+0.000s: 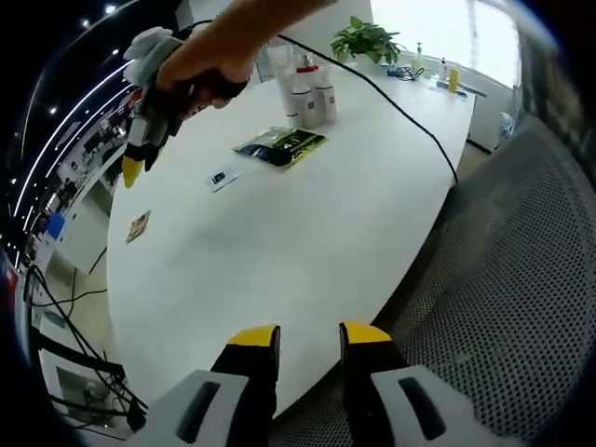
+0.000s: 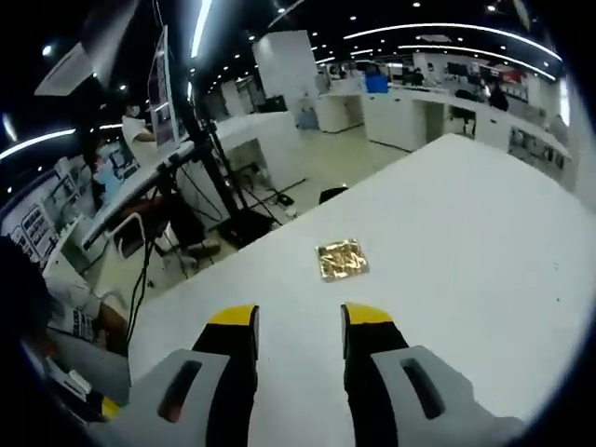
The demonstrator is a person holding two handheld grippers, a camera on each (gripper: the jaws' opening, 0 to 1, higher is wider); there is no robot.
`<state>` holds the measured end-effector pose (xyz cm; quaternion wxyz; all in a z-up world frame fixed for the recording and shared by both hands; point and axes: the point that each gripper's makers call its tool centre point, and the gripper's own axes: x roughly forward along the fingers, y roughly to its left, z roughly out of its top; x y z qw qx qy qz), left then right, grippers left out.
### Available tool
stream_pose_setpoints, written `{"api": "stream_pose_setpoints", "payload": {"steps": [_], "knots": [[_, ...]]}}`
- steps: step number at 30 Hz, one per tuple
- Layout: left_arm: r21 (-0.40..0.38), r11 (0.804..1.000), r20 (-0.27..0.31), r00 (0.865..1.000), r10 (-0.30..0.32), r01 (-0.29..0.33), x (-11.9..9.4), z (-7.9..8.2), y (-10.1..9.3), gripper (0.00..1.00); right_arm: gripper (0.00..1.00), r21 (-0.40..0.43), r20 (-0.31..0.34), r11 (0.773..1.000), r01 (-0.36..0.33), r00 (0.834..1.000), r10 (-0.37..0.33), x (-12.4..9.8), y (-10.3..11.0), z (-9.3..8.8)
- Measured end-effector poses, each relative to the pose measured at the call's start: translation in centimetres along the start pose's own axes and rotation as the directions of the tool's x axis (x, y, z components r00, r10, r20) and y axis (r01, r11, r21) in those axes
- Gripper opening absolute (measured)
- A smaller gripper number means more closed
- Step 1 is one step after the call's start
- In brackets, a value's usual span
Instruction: Arrange the skincare products in the storage area until every visible bottle or jar stands upright without overlapping.
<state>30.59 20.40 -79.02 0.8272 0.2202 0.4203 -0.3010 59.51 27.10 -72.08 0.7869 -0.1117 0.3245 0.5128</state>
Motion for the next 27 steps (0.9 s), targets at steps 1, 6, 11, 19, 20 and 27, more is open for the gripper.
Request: {"api": "stream_pose_setpoints", "payload": {"steps": [1, 6, 11, 19, 20, 27], "knots": [[0.0, 1.0, -0.003, 1.0, 0.002, -0.002, 0.0, -0.1, 0.0, 0.26, 0.36, -0.035, -0.012, 0.999, 0.002, 1.0, -0.002, 0.3, -0.1, 0.3], [-0.008, 1.0, 0.001, 1.0, 0.002, -0.002, 0.2, -0.1, 0.0, 0.26, 0.43, -0.103, -0.066, 0.995, -0.01, 0.998, 0.003, 2.5, -1.2, 1.3], [-0.011, 1.0, -0.005, 1.0, -0.001, 0.001, 0.3, -0.3, -0.1, 0.26, 0.49, -0.1, -0.124, 0.995, -0.018, 0.992, 0.006, 4.3, -1.8, 1.0], [-0.007, 1.0, -0.014, 1.0, -0.007, 0.007, 0.4, -0.5, -0.2, 0.26, 0.53, -0.172, -0.187, 0.985, -0.03, 0.982, -0.003, 6.9, -1.9, 0.0], [-0.007, 1.0, -0.017, 1.0, -0.009, 0.009, 0.4, -0.6, -0.3, 0.26, 0.53, -0.18, -0.189, 0.983, -0.031, 0.982, -0.004, 7.0, -1.9, 0.0], [-0.016, 1.0, -0.02, 1.0, -0.007, 0.006, 0.5, -0.8, -0.1, 0.26, 0.54, -0.178, -0.206, 0.984, -0.018, 0.978, -0.02, 9.0, -3.1, 0.2]]}}
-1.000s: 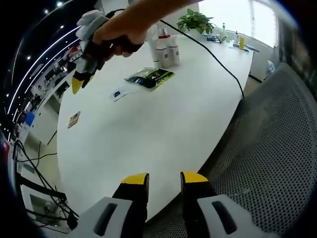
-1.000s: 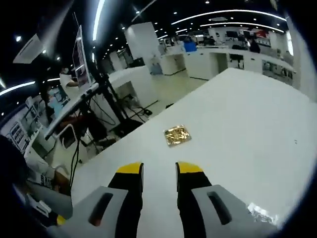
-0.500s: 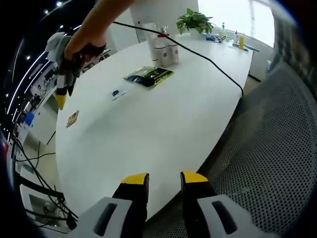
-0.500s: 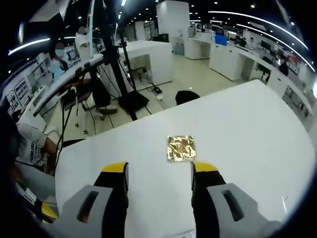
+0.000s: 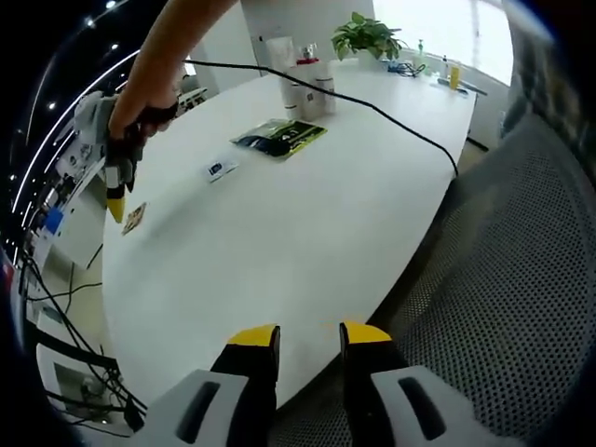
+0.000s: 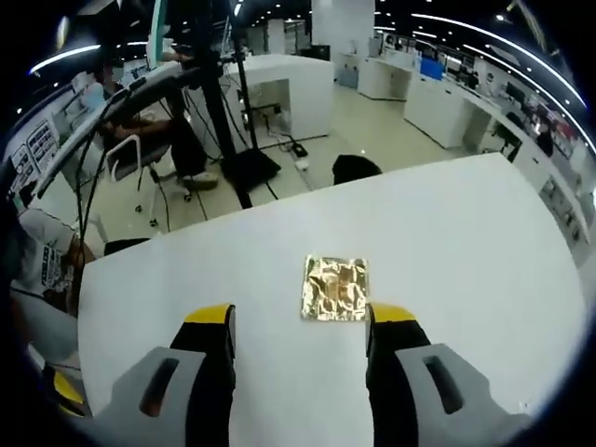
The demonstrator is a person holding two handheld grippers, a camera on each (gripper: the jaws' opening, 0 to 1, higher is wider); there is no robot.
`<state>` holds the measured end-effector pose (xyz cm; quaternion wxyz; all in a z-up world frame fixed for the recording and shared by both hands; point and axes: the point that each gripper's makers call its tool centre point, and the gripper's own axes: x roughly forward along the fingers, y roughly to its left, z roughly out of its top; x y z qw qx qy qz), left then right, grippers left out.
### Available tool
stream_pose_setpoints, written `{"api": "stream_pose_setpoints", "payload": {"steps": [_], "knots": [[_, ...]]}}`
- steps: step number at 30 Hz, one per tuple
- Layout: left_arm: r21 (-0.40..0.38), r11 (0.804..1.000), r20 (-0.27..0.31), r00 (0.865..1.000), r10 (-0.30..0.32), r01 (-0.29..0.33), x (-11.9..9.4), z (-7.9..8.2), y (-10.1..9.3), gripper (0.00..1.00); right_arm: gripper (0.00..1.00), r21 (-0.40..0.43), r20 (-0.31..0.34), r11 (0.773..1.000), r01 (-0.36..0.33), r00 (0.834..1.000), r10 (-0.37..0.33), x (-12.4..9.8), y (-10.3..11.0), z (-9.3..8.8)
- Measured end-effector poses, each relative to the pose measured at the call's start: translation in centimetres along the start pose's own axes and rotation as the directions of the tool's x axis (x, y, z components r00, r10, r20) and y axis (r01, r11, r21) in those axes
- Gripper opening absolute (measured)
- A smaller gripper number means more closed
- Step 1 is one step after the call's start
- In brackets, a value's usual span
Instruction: Arrange the skincare products in the storage area until every visible bottle or jar stands upright without overlapping.
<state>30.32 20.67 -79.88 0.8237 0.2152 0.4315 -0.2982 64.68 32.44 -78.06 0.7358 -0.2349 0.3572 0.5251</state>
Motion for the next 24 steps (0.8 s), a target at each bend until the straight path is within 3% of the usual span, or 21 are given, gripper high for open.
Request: {"api": "stream_pose_setpoints", "payload": {"steps": [11, 15, 17, 22, 24], "knots": [[-0.008, 1.0, -0.01, 1.0, 0.002, -0.002, 0.1, -0.2, 0.0, 0.26, 0.54, 0.017, -0.079, 0.999, 0.045, 0.996, -0.044, 3.5, -3.0, -1.3], [-0.011, 1.0, -0.02, 1.0, -0.001, 0.001, 0.2, -0.4, 0.0, 0.26, 0.53, -0.014, -0.104, 0.998, 0.061, 0.993, -0.062, 4.4, -3.6, -1.6], [-0.016, 1.0, -0.022, 1.0, 0.0, 0.0, 0.2, -0.5, 0.0, 0.26, 0.52, 0.044, -0.08, 0.998, 0.052, 0.996, -0.048, 4.6, -3.6, -1.0], [-0.018, 1.0, -0.031, 1.0, -0.001, 0.0, 0.2, -0.7, 0.1, 0.26, 0.38, 0.016, -0.068, 0.999, 0.044, 0.997, -0.042, 4.3, -3.7, -1.0], [-0.019, 1.0, -0.033, 0.999, -0.001, 0.0, 0.2, -0.7, 0.1, 0.26, 0.38, 0.013, -0.062, 0.999, 0.04, 0.997, -0.039, 4.1, -3.6, -1.2]]}}
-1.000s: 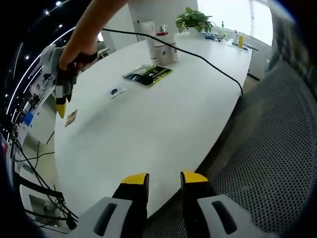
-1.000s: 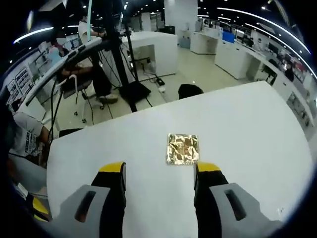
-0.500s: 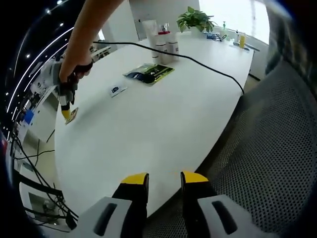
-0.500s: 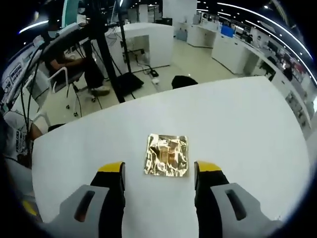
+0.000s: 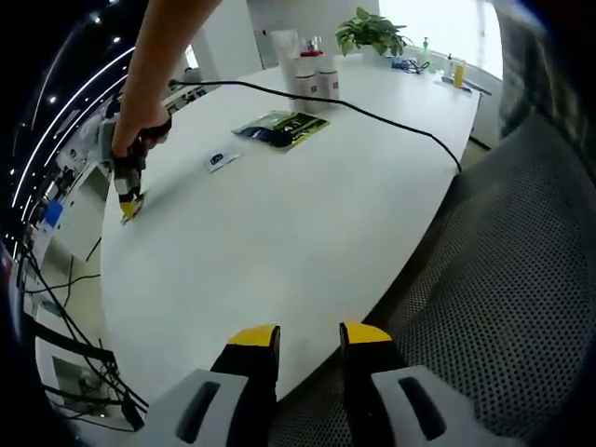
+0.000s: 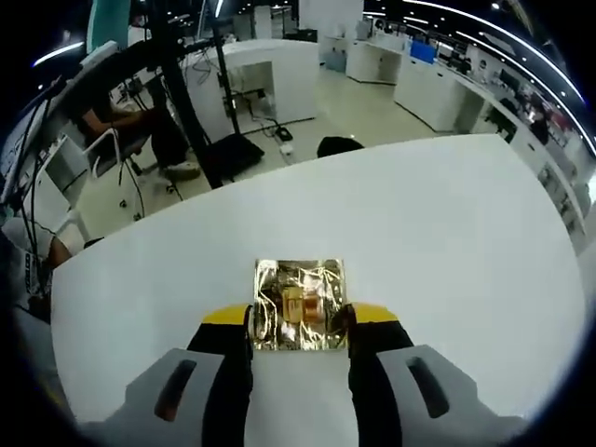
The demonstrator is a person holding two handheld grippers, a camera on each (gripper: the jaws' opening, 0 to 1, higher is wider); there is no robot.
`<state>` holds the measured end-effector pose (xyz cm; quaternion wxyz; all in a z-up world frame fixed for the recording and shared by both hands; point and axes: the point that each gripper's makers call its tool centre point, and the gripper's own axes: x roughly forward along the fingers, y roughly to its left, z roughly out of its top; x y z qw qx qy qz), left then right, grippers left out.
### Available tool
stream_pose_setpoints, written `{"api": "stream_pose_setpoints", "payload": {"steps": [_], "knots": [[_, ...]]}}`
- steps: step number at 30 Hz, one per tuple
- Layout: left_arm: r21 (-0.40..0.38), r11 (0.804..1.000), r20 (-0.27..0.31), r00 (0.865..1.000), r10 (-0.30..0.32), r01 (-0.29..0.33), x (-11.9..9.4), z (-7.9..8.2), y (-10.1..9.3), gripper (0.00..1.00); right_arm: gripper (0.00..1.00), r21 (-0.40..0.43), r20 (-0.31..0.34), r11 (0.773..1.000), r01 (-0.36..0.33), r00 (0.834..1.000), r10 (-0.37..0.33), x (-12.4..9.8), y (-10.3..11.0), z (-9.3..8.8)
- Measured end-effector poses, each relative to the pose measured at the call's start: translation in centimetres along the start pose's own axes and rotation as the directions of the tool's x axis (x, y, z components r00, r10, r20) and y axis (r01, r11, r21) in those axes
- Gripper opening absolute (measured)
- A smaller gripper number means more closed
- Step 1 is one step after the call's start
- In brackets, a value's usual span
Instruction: Arrange the skincare products in the storage area until every visible bottle or jar stands upright without overlapping.
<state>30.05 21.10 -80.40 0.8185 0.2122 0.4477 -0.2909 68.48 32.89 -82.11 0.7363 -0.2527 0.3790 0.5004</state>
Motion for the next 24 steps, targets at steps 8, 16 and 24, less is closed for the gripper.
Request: {"api": "stream_pose_setpoints", "payload": {"steps": [8, 16, 24], "knots": [[-0.001, 1.0, 0.003, 1.0, 0.005, -0.005, -0.1, 0.1, 0.2, 0.26, 0.37, 0.01, 0.006, 1.0, -0.019, 1.0, 0.019, -1.0, 1.4, -1.4], [-0.003, 1.0, 0.007, 1.0, 0.011, -0.011, -0.1, 0.2, 0.3, 0.26, 0.37, 0.068, 0.074, 0.996, -0.066, 0.995, 0.061, -5.4, 5.0, -3.7], [0.005, 1.0, 0.01, 1.0, 0.014, -0.014, -0.2, 0.3, 0.3, 0.27, 0.37, 0.185, 0.194, 0.974, -0.13, 0.977, 0.094, -12.7, 11.4, -8.9]]}}
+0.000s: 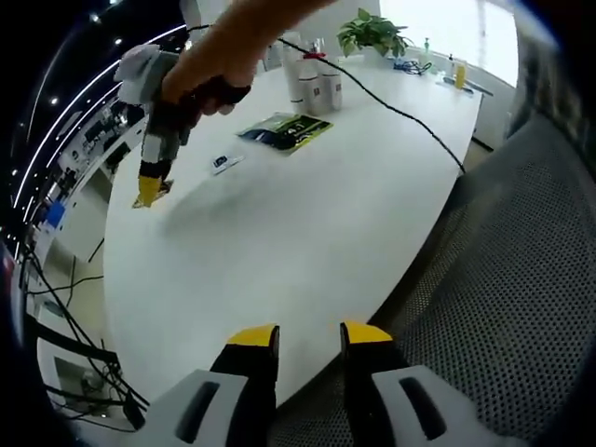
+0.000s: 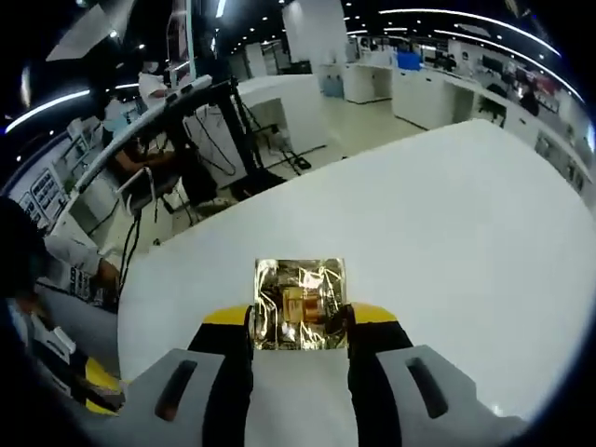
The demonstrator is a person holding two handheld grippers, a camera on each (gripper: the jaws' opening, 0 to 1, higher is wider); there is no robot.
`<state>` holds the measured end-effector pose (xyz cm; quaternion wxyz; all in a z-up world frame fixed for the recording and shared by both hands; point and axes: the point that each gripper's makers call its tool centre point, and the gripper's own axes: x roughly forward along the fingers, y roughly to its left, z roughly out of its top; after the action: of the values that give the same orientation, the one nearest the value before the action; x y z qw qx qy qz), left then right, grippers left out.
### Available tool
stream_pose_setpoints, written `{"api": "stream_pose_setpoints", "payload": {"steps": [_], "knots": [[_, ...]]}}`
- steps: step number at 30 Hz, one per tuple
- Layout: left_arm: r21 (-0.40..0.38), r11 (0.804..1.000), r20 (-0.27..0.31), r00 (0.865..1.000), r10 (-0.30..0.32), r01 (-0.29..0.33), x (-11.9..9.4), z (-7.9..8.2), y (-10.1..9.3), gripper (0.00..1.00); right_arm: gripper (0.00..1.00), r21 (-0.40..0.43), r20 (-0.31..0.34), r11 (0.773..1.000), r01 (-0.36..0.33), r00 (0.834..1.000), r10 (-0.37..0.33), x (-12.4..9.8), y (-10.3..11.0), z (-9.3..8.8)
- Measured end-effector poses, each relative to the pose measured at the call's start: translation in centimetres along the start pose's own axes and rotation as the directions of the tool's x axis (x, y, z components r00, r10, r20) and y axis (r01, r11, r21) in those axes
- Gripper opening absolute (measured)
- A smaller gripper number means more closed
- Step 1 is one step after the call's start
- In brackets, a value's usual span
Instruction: Arrange the skincare products in the storage area until every visible bottle or jar stands upright without overlapping.
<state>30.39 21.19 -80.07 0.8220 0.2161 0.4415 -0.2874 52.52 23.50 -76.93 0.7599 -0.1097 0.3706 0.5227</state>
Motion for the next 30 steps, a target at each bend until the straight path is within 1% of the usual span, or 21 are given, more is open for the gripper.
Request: {"api": "stream_pose_setpoints", "payload": {"steps": [2, 3, 5, 6, 7, 8, 10, 13, 14, 15, 16, 17, 19, 20, 21, 22, 24, 25, 27, 29, 30], "knots": [[0.0, 1.0, 0.011, 1.0, 0.001, -0.001, -0.1, 0.2, 0.0, 0.27, 0.37, -0.018, -0.005, 1.0, -0.004, 1.0, 0.004, -1.1, 1.0, -1.6], [0.0, 1.0, 0.01, 1.0, 0.001, -0.001, -0.1, 0.2, 0.0, 0.27, 0.37, -0.022, -0.005, 1.0, 0.001, 1.0, -0.001, -1.9, 1.7, -2.7], [0.007, 1.0, 0.002, 1.0, 0.001, -0.001, 0.0, 0.1, 0.0, 0.27, 0.37, -0.002, 0.002, 1.0, -0.003, 1.0, 0.003, -3.1, 2.4, -4.0], [0.012, 1.0, 0.0, 1.0, 0.002, -0.002, 0.0, 0.1, -0.1, 0.27, 0.37, 0.017, 0.012, 1.0, 0.002, 1.0, -0.002, -3.6, 2.7, -4.4], [0.016, 1.0, 0.003, 1.0, 0.003, -0.003, -0.1, 0.1, -0.1, 0.27, 0.37, 0.048, 0.035, 0.999, 0.0, 0.999, -0.002, -4.4, 3.3, -4.8], [0.017, 1.0, 0.002, 1.0, 0.003, -0.003, -0.1, 0.1, -0.1, 0.27, 0.37, 0.06, 0.035, 0.998, 0.0, 0.999, -0.002, -5.0, 3.6, -5.2], [0.016, 1.0, 0.003, 1.0, 0.003, -0.003, -0.2, 0.2, -0.1, 0.28, 0.37, 0.073, 0.054, 0.997, 0.01, 0.998, -0.014, -6.1, 3.8, -6.1], [0.019, 1.0, 0.019, 1.0, 0.003, -0.003, -0.5, 0.7, -0.1, 0.29, 0.37, 0.1, 0.088, 0.995, 0.018, 0.996, -0.027, -8.0, 4.8, -7.0], [0.021, 1.0, 0.023, 1.0, 0.005, -0.006, -0.5, 0.8, 0.0, 0.3, 0.37, 0.109, 0.097, 0.994, 0.02, 0.995, -0.031, -8.7, 5.3, -7.6], [0.027, 1.0, 0.034, 0.999, 0.004, -0.005, -0.7, 1.1, 0.0, 0.31, 0.37, 0.115, 0.108, 0.993, 0.024, 0.993, -0.037, -9.2, 5.6, -7.9], [0.003, 1.0, 0.055, 0.999, 0.001, -0.001, -0.7, 1.5, -0.1, 0.32, 0.38, 0.133, 0.123, 0.991, 0.027, 0.991, -0.044, -9.7, 5.9, -8.1], [-0.006, 1.0, 0.06, 0.998, -0.008, 0.008, -1.0, 1.7, -0.2, 0.33, 0.38, 0.149, 0.137, 0.989, 0.024, 0.99, -0.044, -10.2, 6.3, -8.4], [-0.003, 1.0, 0.072, 0.997, -0.001, 0.002, -1.3, 2.1, -0.1, 0.33, 0.38, 0.199, 0.175, 0.98, 0.025, 0.983, -0.061, -11.3, 7.1, -9.0], [-0.001, 1.0, 0.098, 0.995, -0.003, 0.003, -1.6, 2.7, -0.1, 0.33, 0.38, 0.223, 0.191, 0.975, 0.017, 0.98, -0.061, -11.9, 7.6, -9.4], [-0.013, 1.0, 0.108, 0.994, -0.013, 0.014, -1.8, 3.0, -0.3, 0.33, 0.38, 0.221, 0.196, 0.975, 0.013, 0.979, -0.058, -12.3, 8.0, -9.7], [-0.035, 0.998, 0.136, 0.99, -0.037, 0.042, -1.9, 3.7, -0.7, 0.33, 0.38, 0.218, 0.197, 0.976, 0.011, 0.979, -0.055, -12.7, 8.4, -10.0], [-0.048, 0.998, 0.143, 0.989, -0.042, 0.049, -2.0, 3.9, -0.6, 0.33, 0.38, 0.208, 0.215, 0.978, 0.005, 0.975, -0.051, -13.6, 9.5, -10.3], [-0.057, 0.997, 0.152, 0.987, -0.046, 0.055, -2.1, 4.0, -0.6, 0.34, 0.38, 0.185, 0.231, 0.983, 0.001, 0.972, -0.045, -14.3, 10.3, -10.2], [-0.083, 0.995, 0.149, 0.988, -0.048, 0.061, -2.3, 4.1, -0.5, 0.34, 0.38, 0.155, 0.245, 0.988, 0.018, 0.968, -0.056, -15.1, 10.7, -10.3], [-0.13, 0.989, 0.184, 0.982, -0.048, 0.073, -2.8, 4.8, -0.2, 0.34, 0.38, 0.134, 0.257, 0.991, 0.028, 0.964, -0.062, -15.8, 11.2, -10.4], [-0.193, 0.978, 0.224, 0.974, -0.032, 0.077, -3.2, 5.4, 0.0, 0.35, 0.38, 0.12, 0.263, 0.992, 0.038, 0.962, -0.068, -16.1, 11.4, -10.5]]}}
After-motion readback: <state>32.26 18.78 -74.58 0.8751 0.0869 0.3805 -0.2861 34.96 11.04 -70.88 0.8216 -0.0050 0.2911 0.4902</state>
